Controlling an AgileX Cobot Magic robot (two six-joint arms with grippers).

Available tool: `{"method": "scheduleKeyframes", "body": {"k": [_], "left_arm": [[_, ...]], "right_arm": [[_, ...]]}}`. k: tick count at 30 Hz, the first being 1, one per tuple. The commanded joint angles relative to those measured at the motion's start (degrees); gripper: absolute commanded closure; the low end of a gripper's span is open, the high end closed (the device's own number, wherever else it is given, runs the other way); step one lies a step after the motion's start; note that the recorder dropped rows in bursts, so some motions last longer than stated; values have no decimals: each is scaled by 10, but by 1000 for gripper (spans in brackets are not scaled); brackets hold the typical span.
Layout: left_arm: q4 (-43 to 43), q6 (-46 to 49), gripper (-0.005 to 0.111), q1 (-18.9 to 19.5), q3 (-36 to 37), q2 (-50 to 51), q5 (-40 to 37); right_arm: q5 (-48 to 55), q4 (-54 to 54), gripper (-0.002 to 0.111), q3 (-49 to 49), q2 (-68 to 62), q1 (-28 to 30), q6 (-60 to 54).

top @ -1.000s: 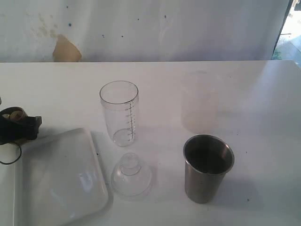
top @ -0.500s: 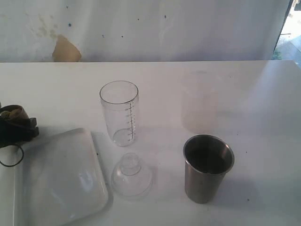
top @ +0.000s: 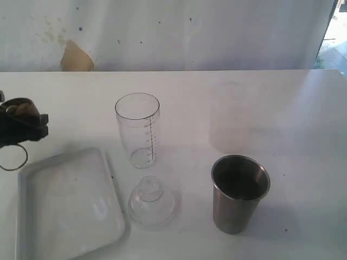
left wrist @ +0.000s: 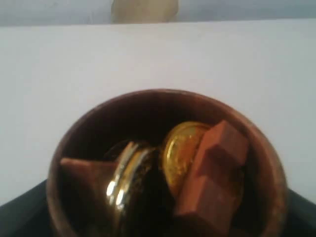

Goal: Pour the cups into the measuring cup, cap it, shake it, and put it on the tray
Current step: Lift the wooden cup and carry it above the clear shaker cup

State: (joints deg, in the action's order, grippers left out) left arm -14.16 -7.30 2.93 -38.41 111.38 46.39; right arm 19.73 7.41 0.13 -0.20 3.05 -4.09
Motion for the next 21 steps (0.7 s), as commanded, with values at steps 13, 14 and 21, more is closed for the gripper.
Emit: {"method": "scheduleKeyframes", "body": {"k": [13, 14, 21], "left_arm": [[-268, -239, 107, -161, -231, -118, -247], [-269, -230, 107, -174, -241, -118, -263], [-270, -121, 107, -254, -294, -118, -324]], "right_arm": [[-2, -1, 108, -1, 2, 3, -2], [-2, -1, 108, -1, 2, 3, -2], [-2, -1, 108, -1, 2, 3, -2]]}}
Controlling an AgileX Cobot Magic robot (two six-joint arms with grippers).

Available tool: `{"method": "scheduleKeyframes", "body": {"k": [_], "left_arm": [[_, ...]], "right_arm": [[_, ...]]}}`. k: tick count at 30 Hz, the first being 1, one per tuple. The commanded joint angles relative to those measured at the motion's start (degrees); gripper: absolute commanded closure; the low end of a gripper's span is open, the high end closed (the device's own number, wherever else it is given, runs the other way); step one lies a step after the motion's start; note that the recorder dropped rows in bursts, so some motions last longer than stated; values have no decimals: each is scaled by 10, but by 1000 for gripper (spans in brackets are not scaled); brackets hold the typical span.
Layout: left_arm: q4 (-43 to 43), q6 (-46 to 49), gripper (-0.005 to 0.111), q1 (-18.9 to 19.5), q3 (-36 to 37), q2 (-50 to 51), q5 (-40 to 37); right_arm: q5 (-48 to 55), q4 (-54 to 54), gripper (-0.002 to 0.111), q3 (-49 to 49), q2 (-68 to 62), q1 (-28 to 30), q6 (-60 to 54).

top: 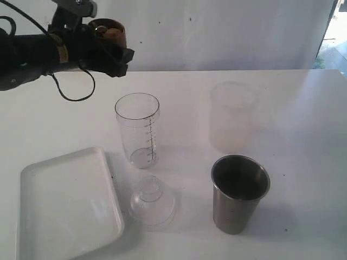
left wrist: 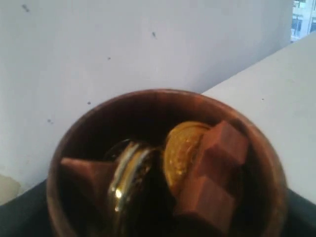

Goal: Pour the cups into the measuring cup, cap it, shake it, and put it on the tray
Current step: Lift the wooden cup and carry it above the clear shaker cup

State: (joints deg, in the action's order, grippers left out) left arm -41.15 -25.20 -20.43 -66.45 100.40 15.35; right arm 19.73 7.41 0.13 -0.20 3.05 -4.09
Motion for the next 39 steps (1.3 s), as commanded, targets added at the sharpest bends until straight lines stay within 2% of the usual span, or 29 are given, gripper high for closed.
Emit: {"method": "scheduleKeyframes", "body": {"k": [1, 3, 8, 14, 33, 39], "left_arm": [[0, 113, 107, -29, -13, -9, -15], [0, 162, 107, -30, -13, -8, -16], [0, 167, 107, -26, -8, -8, -21], [0, 218, 107, -25, 31, -8, -20], [0, 408, 107, -25, 35, -10, 2], [-70, 409, 107, -25, 35, -11, 9]], "right_arm": [[-2, -1, 108, -1, 2, 3, -2], [-2, -1, 108, -1, 2, 3, -2], [-2, -1, 108, -1, 2, 3, -2], [-2, -1, 108, -1, 2, 3, -2], [-2, -1, 108, -1, 2, 3, -2], [-2, -1, 108, -1, 2, 3, -2]]}}
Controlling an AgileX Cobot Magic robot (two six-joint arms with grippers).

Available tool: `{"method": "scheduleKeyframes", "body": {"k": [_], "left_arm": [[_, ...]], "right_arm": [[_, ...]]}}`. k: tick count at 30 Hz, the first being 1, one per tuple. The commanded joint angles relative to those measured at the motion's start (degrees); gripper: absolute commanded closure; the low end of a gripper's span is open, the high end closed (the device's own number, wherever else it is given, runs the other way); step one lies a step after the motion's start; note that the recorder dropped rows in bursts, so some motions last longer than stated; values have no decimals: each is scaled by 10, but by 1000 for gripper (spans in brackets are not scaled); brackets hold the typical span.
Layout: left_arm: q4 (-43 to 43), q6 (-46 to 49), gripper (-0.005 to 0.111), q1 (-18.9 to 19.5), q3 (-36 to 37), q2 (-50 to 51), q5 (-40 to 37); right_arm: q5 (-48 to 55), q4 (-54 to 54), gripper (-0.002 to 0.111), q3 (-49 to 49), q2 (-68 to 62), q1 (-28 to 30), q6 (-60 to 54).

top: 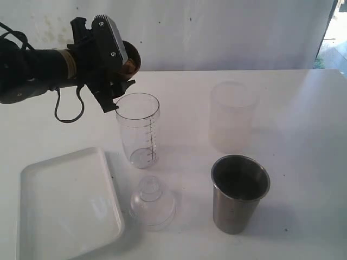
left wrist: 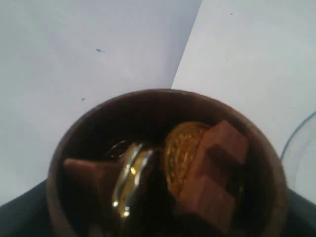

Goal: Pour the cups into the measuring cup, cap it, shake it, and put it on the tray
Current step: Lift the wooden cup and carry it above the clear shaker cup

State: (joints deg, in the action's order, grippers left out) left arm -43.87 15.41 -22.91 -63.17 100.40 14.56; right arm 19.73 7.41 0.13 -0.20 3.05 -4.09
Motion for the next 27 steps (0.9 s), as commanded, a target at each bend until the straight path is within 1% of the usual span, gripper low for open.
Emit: {"method": "scheduleKeyframes", "body": {"k": [1, 6, 14, 18, 23, 27], "left_arm": [[-43, 4, 107, 0, 2, -11, 16], [-48, 14, 107, 0, 2, -11, 13], [-113, 18, 107, 0, 2, -11, 13], [-136, 83, 107, 0, 2, -11, 21], [-136, 188, 107, 0, 2, -11, 63], [-136, 221, 107, 0, 2, -11, 78]], "right_arm": [[-2, -1, 108, -1, 2, 3, -2], [-2, -1, 108, -1, 2, 3, -2], [-2, -1, 108, -1, 2, 3, -2], [-2, -1, 108, -1, 2, 3, -2], [-2, -1, 108, -1, 2, 3, -2], [-2, -1, 108, -1, 2, 3, -2]]}}
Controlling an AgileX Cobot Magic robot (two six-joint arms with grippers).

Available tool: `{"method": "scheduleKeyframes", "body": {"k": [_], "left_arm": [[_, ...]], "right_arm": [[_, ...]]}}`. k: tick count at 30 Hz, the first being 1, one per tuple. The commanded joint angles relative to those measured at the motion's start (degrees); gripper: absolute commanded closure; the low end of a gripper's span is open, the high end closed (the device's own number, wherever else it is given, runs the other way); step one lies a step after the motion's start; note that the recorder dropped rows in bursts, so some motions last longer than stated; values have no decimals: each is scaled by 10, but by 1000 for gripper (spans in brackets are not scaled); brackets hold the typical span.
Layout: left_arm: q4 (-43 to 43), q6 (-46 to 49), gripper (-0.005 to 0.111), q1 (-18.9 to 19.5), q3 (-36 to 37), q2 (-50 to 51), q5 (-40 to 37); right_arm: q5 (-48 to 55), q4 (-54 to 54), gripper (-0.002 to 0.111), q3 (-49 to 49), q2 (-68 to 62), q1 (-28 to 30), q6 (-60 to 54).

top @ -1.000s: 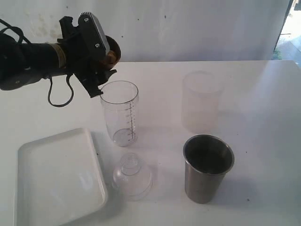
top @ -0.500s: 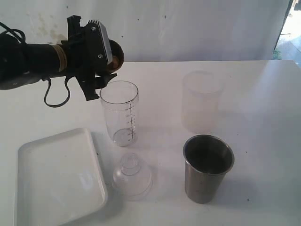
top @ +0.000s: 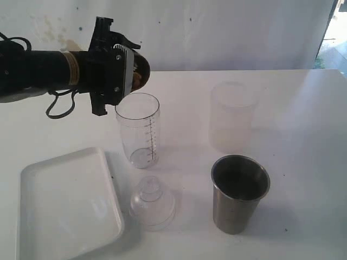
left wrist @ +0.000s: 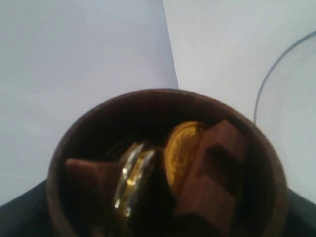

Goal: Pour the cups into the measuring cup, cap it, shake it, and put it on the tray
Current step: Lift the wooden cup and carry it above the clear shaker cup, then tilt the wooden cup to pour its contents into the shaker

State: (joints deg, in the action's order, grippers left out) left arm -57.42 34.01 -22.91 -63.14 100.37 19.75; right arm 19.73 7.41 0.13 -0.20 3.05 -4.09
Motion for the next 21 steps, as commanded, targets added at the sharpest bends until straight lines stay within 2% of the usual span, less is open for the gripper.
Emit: {"method": "scheduleKeyframes", "body": {"k": [1, 16, 21], "left_arm": [[-1, 41, 107, 0, 1, -11, 27], [-1, 199, 107, -1, 4, -11, 17], [-1, 213, 107, -1, 4, -11, 17]], "right_arm": [[-2, -1, 108, -1, 2, 3, -2], [-2, -1, 108, -1, 2, 3, -2], [-2, -1, 108, -1, 2, 3, -2]]}}
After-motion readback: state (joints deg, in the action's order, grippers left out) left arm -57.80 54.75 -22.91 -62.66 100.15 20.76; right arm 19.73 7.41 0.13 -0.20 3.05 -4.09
